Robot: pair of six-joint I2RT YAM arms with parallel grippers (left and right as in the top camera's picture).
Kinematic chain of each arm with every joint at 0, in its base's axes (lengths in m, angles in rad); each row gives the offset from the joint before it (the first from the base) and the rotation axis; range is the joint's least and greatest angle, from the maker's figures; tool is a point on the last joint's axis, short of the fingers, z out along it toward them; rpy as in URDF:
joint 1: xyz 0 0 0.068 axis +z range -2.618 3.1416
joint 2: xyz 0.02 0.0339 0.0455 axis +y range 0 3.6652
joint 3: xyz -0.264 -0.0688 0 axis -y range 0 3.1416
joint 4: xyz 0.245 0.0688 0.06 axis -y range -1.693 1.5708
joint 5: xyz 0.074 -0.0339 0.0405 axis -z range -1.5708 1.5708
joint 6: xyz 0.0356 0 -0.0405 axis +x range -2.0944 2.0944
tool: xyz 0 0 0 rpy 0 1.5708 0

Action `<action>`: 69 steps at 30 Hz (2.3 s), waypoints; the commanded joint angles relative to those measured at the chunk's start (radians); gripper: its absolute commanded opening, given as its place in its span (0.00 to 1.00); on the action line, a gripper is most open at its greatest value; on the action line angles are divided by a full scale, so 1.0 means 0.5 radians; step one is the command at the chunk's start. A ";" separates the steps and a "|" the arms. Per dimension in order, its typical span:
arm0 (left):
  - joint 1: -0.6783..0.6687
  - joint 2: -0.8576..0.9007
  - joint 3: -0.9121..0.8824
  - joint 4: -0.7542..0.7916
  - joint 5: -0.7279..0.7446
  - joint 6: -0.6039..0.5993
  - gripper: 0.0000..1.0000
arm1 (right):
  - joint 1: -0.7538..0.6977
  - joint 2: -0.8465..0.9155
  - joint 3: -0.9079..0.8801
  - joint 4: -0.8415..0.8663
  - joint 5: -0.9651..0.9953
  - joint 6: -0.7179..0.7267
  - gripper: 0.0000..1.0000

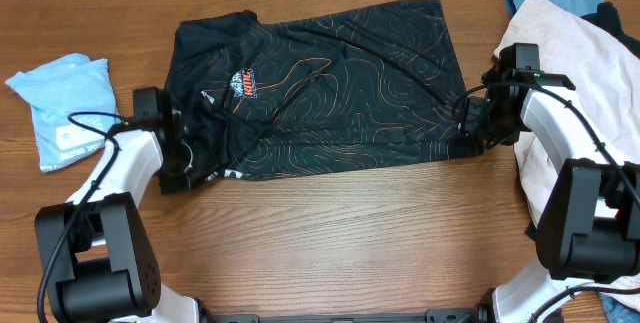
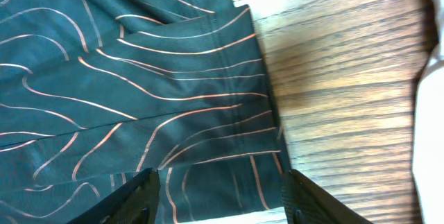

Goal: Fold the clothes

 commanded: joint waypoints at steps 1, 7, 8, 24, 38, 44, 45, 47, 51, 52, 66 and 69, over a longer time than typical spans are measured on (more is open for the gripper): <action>-0.016 0.014 -0.105 0.071 -0.131 0.037 0.62 | -0.002 0.006 -0.008 -0.007 0.067 0.050 0.62; -0.012 0.015 -0.182 0.145 -0.196 0.037 0.62 | -0.002 0.010 -0.069 0.007 0.066 0.050 0.63; -0.012 0.015 -0.183 0.144 -0.196 0.037 0.62 | -0.002 0.010 -0.097 0.021 0.067 0.050 0.63; -0.011 0.015 -0.183 0.014 -0.328 0.037 0.60 | -0.004 0.013 -0.333 0.249 0.067 0.063 0.15; 0.122 0.015 -0.183 -0.332 -0.455 0.032 0.33 | -0.004 0.013 -0.333 -0.489 0.365 0.573 0.04; 0.278 0.015 -0.183 -0.542 -0.455 0.054 0.26 | -0.002 0.013 -0.333 -0.717 0.284 0.582 0.04; 0.294 0.015 -0.183 -0.555 -0.455 0.054 0.24 | -0.002 0.013 -0.333 -0.735 0.265 0.581 0.04; 0.313 0.015 -0.183 -0.578 -0.455 0.054 0.22 | -0.002 0.013 -0.333 -0.775 0.259 0.581 0.04; 0.315 0.014 -0.183 -0.598 -0.454 0.055 0.20 | -0.002 0.013 -0.333 -0.856 0.259 0.581 0.04; 0.315 0.011 -0.183 -0.596 -0.438 0.060 0.19 | -0.002 0.013 -0.334 -0.871 0.259 0.582 0.04; 0.315 -0.624 -0.182 -0.555 -0.260 0.152 0.31 | -0.002 -0.067 -0.335 -0.775 0.217 0.558 0.06; 0.314 -0.767 -0.182 -0.478 -0.244 0.150 0.71 | -0.002 -0.070 -0.335 -0.747 0.192 0.558 0.08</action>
